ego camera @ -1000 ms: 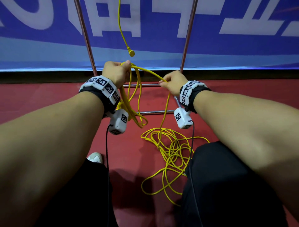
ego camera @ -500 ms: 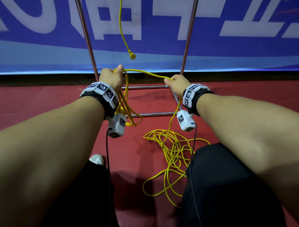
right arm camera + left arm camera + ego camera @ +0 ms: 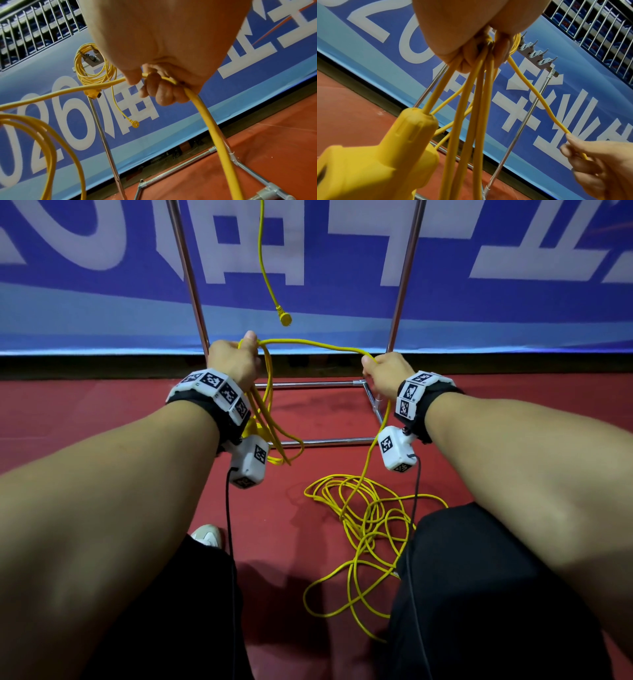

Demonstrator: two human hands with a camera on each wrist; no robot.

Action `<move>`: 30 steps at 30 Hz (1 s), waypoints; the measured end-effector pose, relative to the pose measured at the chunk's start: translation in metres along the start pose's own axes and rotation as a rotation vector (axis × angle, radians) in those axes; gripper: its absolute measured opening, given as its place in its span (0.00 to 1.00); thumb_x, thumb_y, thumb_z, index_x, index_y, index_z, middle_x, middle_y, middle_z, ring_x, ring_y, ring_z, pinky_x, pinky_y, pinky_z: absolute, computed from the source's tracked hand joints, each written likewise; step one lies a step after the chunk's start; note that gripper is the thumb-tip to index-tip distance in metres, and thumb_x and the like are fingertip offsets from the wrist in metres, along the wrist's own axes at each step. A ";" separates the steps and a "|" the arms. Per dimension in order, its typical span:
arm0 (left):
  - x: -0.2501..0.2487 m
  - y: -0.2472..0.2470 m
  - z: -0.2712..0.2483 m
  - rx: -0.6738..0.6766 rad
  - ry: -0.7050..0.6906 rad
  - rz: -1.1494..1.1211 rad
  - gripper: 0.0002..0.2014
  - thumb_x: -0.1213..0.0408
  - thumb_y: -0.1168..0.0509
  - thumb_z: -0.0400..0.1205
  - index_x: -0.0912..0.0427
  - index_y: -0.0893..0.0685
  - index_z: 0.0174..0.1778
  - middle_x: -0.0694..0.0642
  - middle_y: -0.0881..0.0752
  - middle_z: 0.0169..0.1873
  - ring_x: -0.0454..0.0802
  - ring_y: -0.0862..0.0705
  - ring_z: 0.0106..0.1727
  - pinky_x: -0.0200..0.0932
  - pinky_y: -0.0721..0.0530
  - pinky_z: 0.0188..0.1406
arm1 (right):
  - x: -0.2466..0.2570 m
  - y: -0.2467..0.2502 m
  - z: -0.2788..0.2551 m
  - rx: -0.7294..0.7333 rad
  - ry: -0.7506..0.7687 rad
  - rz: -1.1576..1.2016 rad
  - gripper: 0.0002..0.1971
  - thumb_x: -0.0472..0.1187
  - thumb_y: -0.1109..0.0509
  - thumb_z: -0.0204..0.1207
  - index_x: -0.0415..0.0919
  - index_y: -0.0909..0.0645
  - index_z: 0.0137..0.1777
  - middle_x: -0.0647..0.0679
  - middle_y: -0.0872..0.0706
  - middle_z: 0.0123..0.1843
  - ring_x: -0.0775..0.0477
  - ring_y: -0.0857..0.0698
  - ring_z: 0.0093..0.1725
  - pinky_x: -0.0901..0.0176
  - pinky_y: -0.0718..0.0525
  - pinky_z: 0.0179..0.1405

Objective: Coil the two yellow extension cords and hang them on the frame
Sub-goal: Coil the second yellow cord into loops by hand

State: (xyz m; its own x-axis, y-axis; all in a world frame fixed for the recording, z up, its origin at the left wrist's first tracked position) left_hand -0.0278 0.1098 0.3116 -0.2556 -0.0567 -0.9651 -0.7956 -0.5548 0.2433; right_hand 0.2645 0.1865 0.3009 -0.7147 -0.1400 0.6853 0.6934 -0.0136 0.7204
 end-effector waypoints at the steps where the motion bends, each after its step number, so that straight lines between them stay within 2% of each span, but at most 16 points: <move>1: 0.000 0.001 0.000 -0.001 0.003 -0.003 0.23 0.48 0.38 0.87 0.56 0.20 0.27 0.51 0.20 0.24 0.52 0.23 0.28 0.45 0.22 0.40 | -0.001 0.000 0.001 0.007 -0.009 -0.001 0.19 0.46 0.40 0.87 0.31 0.16 0.44 0.41 0.26 0.32 0.41 0.28 0.36 0.52 0.29 0.38; 3: 0.001 0.004 0.000 -0.003 0.009 -0.014 0.23 0.48 0.38 0.87 0.56 0.20 0.27 0.51 0.21 0.24 0.53 0.23 0.28 0.46 0.22 0.40 | -0.001 0.004 0.002 -0.024 0.018 0.049 0.17 0.40 0.39 0.85 0.24 0.17 0.47 0.39 0.27 0.35 0.43 0.32 0.34 0.55 0.34 0.34; 5: 0.001 0.005 -0.001 -0.010 0.014 -0.013 0.23 0.48 0.39 0.87 0.56 0.21 0.27 0.51 0.21 0.24 0.53 0.23 0.28 0.47 0.22 0.40 | 0.000 0.011 0.000 -0.088 0.070 0.124 0.14 0.37 0.39 0.84 0.30 0.13 0.50 0.42 0.18 0.37 0.46 0.27 0.31 0.57 0.28 0.31; 8: -0.002 0.004 -0.004 -0.001 0.010 -0.014 0.23 0.49 0.39 0.87 0.57 0.22 0.27 0.52 0.22 0.24 0.52 0.25 0.26 0.46 0.23 0.38 | 0.004 0.012 -0.004 -0.097 0.127 0.204 0.12 0.37 0.41 0.83 0.40 0.17 0.43 0.44 0.14 0.36 0.48 0.20 0.31 0.57 0.20 0.34; 10: -0.005 0.003 -0.009 0.022 -0.001 -0.013 0.22 0.53 0.39 0.87 0.58 0.22 0.27 0.53 0.22 0.23 0.52 0.25 0.24 0.43 0.23 0.34 | 0.009 0.007 -0.005 -0.062 0.163 0.127 0.12 0.41 0.40 0.82 0.43 0.19 0.40 0.45 0.15 0.32 0.45 0.18 0.30 0.53 0.16 0.36; 12: -0.008 0.000 -0.016 0.067 0.005 -0.029 0.20 0.60 0.38 0.86 0.60 0.21 0.27 0.53 0.21 0.19 0.50 0.25 0.19 0.39 0.24 0.26 | 0.015 0.006 -0.007 -0.059 0.192 -0.016 0.11 0.45 0.36 0.80 0.44 0.15 0.41 0.46 0.16 0.32 0.41 0.17 0.36 0.49 0.16 0.42; 15: -0.013 -0.008 -0.027 0.140 0.011 -0.058 0.18 0.66 0.38 0.85 0.63 0.21 0.27 0.52 0.23 0.14 0.49 0.27 0.14 0.37 0.27 0.19 | 0.030 0.008 -0.008 -0.072 0.235 -0.074 0.11 0.47 0.34 0.78 0.44 0.12 0.41 0.48 0.15 0.33 0.41 0.17 0.42 0.55 0.21 0.43; 19: -0.013 -0.017 -0.026 0.167 -0.020 -0.091 0.20 0.62 0.37 0.86 0.60 0.23 0.26 0.52 0.25 0.17 0.51 0.30 0.19 0.39 0.31 0.25 | 0.043 -0.011 -0.012 0.020 0.252 -0.194 0.12 0.43 0.33 0.75 0.39 0.10 0.40 0.41 0.11 0.35 0.36 0.15 0.41 0.51 0.14 0.45; 21: -0.016 -0.018 -0.025 0.150 -0.062 -0.056 0.24 0.56 0.38 0.87 0.58 0.24 0.23 0.54 0.24 0.19 0.52 0.30 0.21 0.41 0.30 0.29 | 0.054 -0.026 -0.021 0.118 0.324 -0.281 0.12 0.40 0.35 0.73 0.36 0.10 0.40 0.39 0.10 0.36 0.36 0.15 0.39 0.51 0.15 0.39; 22: -0.019 -0.019 -0.025 0.145 -0.087 -0.028 0.25 0.54 0.38 0.87 0.58 0.23 0.23 0.55 0.23 0.21 0.51 0.29 0.21 0.40 0.29 0.29 | 0.063 -0.032 -0.028 0.158 0.372 -0.296 0.13 0.41 0.35 0.72 0.36 0.10 0.38 0.38 0.11 0.35 0.38 0.16 0.36 0.53 0.19 0.35; 24: -0.023 -0.023 -0.027 0.153 -0.121 0.036 0.25 0.52 0.40 0.88 0.57 0.20 0.25 0.56 0.18 0.24 0.49 0.27 0.21 0.38 0.27 0.27 | 0.084 -0.038 -0.039 0.184 0.475 -0.263 0.16 0.47 0.37 0.68 0.39 0.11 0.33 0.41 0.14 0.28 0.44 0.20 0.28 0.59 0.26 0.32; 26: -0.023 -0.030 -0.030 0.189 -0.148 0.087 0.23 0.51 0.39 0.87 0.56 0.16 0.28 0.60 0.12 0.30 0.51 0.23 0.27 0.43 0.23 0.33 | 0.103 -0.037 -0.046 0.155 0.542 -0.189 0.16 0.49 0.39 0.64 0.43 0.14 0.25 0.44 0.17 0.23 0.48 0.25 0.24 0.58 0.28 0.30; 28: -0.024 -0.035 -0.034 0.206 -0.178 0.161 0.21 0.50 0.38 0.86 0.56 0.14 0.30 0.61 0.09 0.33 0.55 0.19 0.32 0.47 0.18 0.39 | 0.117 -0.033 -0.050 0.128 0.574 -0.056 0.15 0.46 0.38 0.66 0.46 0.23 0.19 0.48 0.23 0.18 0.50 0.31 0.22 0.56 0.32 0.28; 30: -0.024 -0.038 -0.035 0.226 -0.195 0.232 0.22 0.49 0.38 0.86 0.55 0.15 0.29 0.56 0.10 0.29 0.51 0.16 0.30 0.43 0.18 0.39 | 0.124 -0.031 -0.050 0.096 0.583 0.066 0.14 0.42 0.35 0.69 0.47 0.20 0.22 0.50 0.23 0.19 0.55 0.30 0.24 0.61 0.32 0.29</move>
State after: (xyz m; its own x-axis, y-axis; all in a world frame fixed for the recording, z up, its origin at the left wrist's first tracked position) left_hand 0.0279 0.1029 0.3223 -0.5259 0.0118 -0.8504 -0.7998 -0.3470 0.4898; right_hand 0.1588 0.1201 0.3586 -0.4833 -0.6588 0.5765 0.7037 0.0994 0.7035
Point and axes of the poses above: each hand's wrist, its own z-axis towards the middle knuckle, its own y-axis out of the back of the hand, x = y × z, the point moved 8 cm from there along z, towards the middle knuckle
